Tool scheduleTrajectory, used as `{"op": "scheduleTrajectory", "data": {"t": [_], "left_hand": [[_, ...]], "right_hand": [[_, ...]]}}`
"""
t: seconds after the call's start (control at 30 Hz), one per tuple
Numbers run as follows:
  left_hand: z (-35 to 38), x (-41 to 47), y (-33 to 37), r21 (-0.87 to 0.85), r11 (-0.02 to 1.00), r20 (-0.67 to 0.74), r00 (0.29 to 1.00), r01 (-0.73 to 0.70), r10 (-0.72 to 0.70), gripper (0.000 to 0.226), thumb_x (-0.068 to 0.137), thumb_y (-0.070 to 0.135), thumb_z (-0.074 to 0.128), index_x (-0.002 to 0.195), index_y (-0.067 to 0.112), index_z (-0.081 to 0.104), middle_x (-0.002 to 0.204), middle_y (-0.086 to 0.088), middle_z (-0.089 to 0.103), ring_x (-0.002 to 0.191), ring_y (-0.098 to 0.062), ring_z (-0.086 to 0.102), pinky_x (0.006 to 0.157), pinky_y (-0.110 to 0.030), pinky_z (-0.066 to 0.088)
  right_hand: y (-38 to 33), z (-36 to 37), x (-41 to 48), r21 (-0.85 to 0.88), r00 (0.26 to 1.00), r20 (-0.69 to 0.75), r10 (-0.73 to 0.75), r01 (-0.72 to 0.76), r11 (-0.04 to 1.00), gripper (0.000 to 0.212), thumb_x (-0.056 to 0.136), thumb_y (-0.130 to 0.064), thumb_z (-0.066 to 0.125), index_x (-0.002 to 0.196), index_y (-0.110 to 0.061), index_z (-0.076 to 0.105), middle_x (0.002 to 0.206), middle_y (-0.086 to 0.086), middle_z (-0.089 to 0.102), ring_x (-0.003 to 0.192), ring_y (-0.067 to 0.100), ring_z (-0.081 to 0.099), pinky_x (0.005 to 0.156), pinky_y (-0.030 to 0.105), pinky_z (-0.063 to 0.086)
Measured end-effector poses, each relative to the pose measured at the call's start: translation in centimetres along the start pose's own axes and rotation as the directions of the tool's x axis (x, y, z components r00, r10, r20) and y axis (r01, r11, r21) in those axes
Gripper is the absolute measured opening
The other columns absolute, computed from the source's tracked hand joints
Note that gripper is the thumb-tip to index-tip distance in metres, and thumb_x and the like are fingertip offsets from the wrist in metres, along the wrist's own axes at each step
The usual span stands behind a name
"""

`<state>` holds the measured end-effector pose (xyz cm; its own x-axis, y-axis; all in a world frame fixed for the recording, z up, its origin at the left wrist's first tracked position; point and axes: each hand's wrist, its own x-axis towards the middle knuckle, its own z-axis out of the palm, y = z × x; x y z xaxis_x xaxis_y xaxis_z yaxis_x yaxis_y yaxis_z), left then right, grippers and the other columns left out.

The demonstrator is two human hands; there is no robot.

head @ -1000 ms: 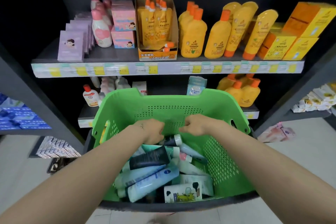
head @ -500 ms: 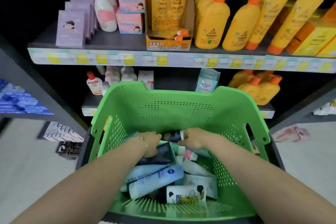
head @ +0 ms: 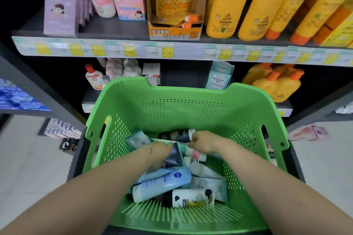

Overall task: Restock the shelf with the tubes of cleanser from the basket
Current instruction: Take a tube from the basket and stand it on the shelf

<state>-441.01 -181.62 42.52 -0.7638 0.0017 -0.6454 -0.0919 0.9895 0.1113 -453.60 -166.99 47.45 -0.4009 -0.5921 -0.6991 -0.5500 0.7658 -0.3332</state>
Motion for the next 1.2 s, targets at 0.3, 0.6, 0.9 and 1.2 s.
{"op": "scheduleTrajectory", "data": {"t": [0.3, 0.6, 0.9, 1.2], "left_hand": [[-0.5, 0.3, -0.1, -0.109, 0.987, -0.048, 0.991, 0.115, -0.121, 0.056, 0.074, 0.030, 0.075, 0.117, 0.014, 0.042, 0.108, -0.005, 0.052, 0.094, -0.022, 0.056, 0.081, -0.040, 0.055], [-2.2, -0.1, 0.4, -0.399, 0.906, -0.183, 0.956, 0.139, -0.227, 0.084, 0.048, 0.053, 0.088, 0.104, 0.019, 0.036, 0.092, 0.005, 0.051, 0.083, -0.016, 0.057, 0.073, -0.037, 0.055], [-5.6, -1.1, 0.2, -0.433, 0.901, -0.233, 0.960, 0.041, -0.155, 0.078, 0.056, 0.048, 0.078, 0.114, 0.025, 0.032, 0.105, 0.001, 0.037, 0.104, -0.023, 0.040, 0.088, -0.046, 0.047], [-8.2, -2.8, -0.8, -0.585, 0.811, -0.064, 0.997, -0.004, -0.042, 0.070, 0.076, 0.014, 0.075, 0.123, 0.016, 0.024, 0.100, -0.012, 0.055, 0.084, -0.023, 0.058, 0.070, -0.041, 0.056]], "right_hand": [[0.8, 0.5, 0.9, 0.025, 0.998, -0.006, 0.056, -0.056, 0.998, 0.037, 0.099, -0.040, 0.045, 0.108, -0.008, 0.063, 0.104, 0.010, 0.067, 0.095, 0.025, 0.063, 0.082, 0.037, 0.049], [2.0, 0.8, 2.2, 0.114, 0.985, -0.090, 0.146, -0.136, 0.984, 0.034, 0.094, -0.038, 0.051, 0.113, -0.012, 0.059, 0.106, 0.007, 0.064, 0.091, 0.023, 0.062, 0.076, 0.033, 0.049], [3.4, 0.3, 4.4, 0.088, 0.962, -0.021, 0.271, -0.268, 0.959, 0.057, 0.096, -0.041, 0.054, 0.135, -0.001, 0.050, 0.137, 0.016, 0.054, 0.117, 0.030, 0.056, 0.093, 0.033, 0.045], [1.8, 2.8, 7.4, 0.729, 0.908, -0.002, 0.419, -0.286, 0.622, 0.064, 0.092, -0.048, 0.059, 0.135, -0.002, 0.046, 0.111, 0.014, 0.058, 0.092, 0.027, 0.059, 0.081, 0.035, 0.050]]}}
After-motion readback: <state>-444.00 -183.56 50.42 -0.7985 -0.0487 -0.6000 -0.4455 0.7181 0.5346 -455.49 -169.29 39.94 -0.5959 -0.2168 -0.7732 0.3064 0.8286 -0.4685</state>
